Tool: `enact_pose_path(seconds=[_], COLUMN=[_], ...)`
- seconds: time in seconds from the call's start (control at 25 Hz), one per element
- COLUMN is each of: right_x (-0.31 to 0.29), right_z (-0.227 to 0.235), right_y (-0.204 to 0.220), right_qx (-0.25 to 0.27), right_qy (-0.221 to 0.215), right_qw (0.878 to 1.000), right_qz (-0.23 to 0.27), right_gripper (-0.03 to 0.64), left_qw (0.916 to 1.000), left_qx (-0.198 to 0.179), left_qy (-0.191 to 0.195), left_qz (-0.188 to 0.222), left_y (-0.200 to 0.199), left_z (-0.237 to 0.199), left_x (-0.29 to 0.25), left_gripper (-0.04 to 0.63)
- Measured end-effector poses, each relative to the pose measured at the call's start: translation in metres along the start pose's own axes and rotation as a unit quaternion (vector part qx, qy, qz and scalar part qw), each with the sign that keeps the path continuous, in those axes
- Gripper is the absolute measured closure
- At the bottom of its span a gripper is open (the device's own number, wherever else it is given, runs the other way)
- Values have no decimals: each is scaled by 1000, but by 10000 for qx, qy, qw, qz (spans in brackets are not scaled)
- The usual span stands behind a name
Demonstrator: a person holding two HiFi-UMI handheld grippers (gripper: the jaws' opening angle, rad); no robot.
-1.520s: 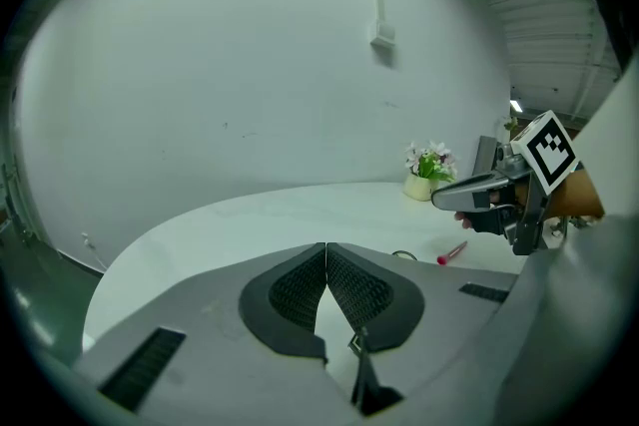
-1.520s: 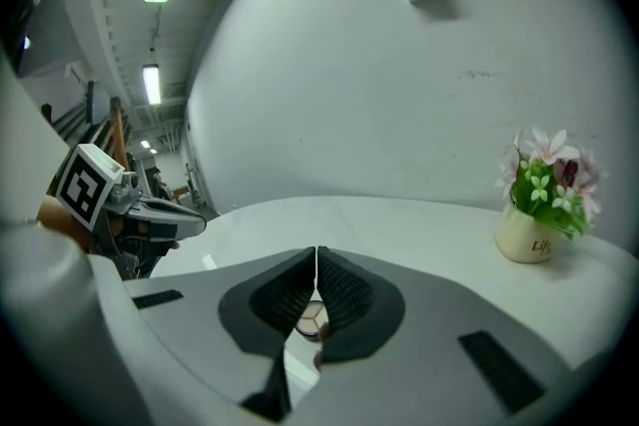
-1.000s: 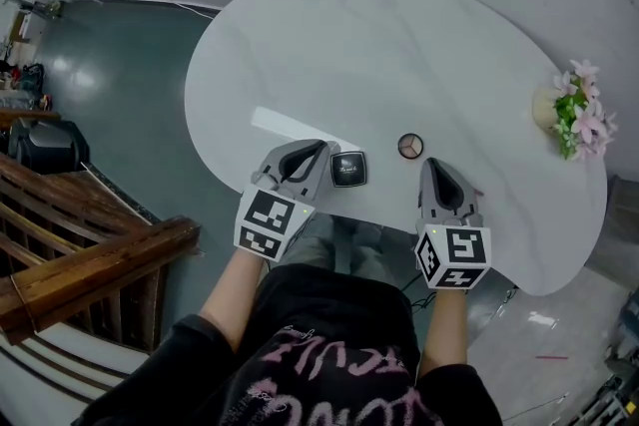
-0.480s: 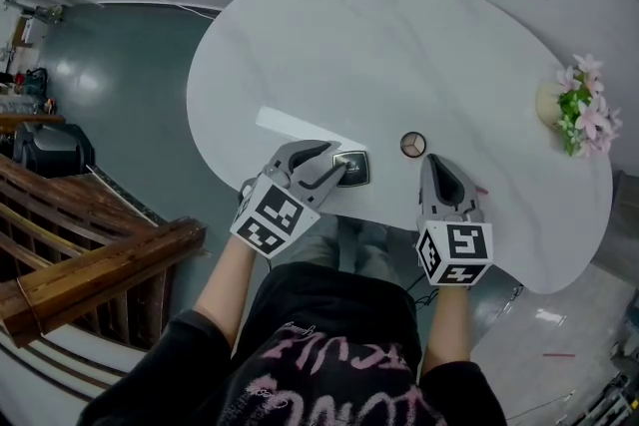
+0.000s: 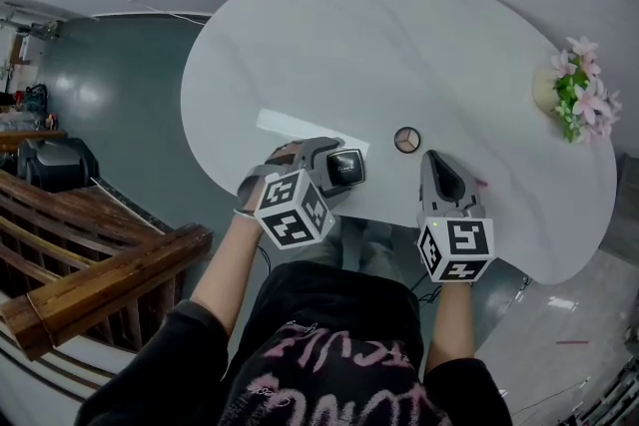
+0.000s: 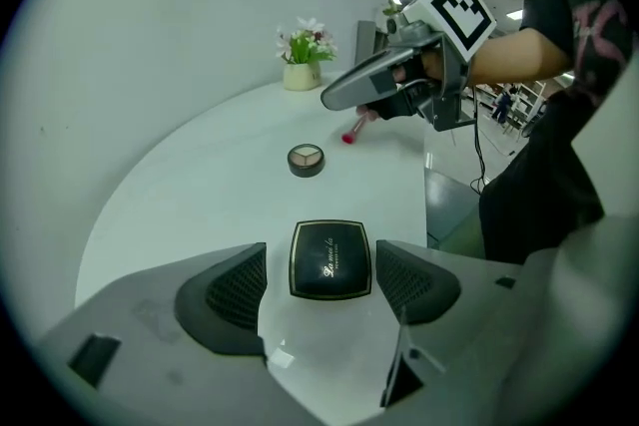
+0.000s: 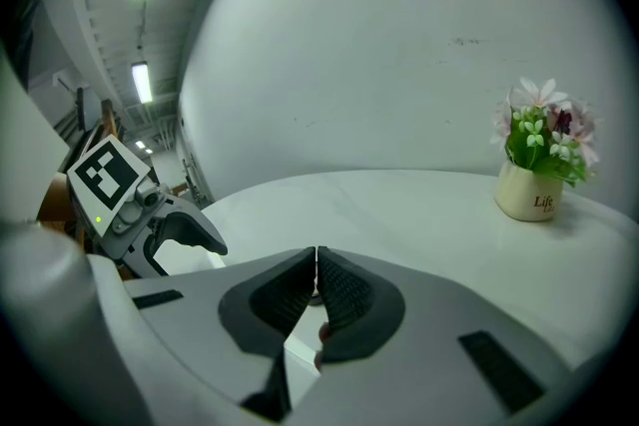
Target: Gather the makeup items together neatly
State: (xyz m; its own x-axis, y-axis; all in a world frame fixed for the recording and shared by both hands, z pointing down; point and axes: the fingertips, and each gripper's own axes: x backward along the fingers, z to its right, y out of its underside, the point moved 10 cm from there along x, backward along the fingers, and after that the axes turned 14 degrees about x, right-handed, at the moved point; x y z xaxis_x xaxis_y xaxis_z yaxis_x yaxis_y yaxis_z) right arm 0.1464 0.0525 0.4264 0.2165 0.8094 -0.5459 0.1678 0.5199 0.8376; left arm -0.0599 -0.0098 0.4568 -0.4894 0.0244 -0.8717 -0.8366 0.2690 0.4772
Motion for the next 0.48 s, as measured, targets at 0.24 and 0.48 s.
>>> enact_pose_path(seconds=[0.24,0.48], right_x=[5,6], right_z=[8,11], right_y=[8,12], right_qx=[-118,-211], right_qy=[134,195], right_qw=[9998,9995], right_qz=[-69,-109], right_gripper=[554,554], left_qw=[9964,9942], left_qx=[-515,-514], left_qy=[121,325], left_qz=[-667,-889], left_y=[-3,-7], left_z=[3,1], left_x=[-20,-30], left_gripper=[276,278])
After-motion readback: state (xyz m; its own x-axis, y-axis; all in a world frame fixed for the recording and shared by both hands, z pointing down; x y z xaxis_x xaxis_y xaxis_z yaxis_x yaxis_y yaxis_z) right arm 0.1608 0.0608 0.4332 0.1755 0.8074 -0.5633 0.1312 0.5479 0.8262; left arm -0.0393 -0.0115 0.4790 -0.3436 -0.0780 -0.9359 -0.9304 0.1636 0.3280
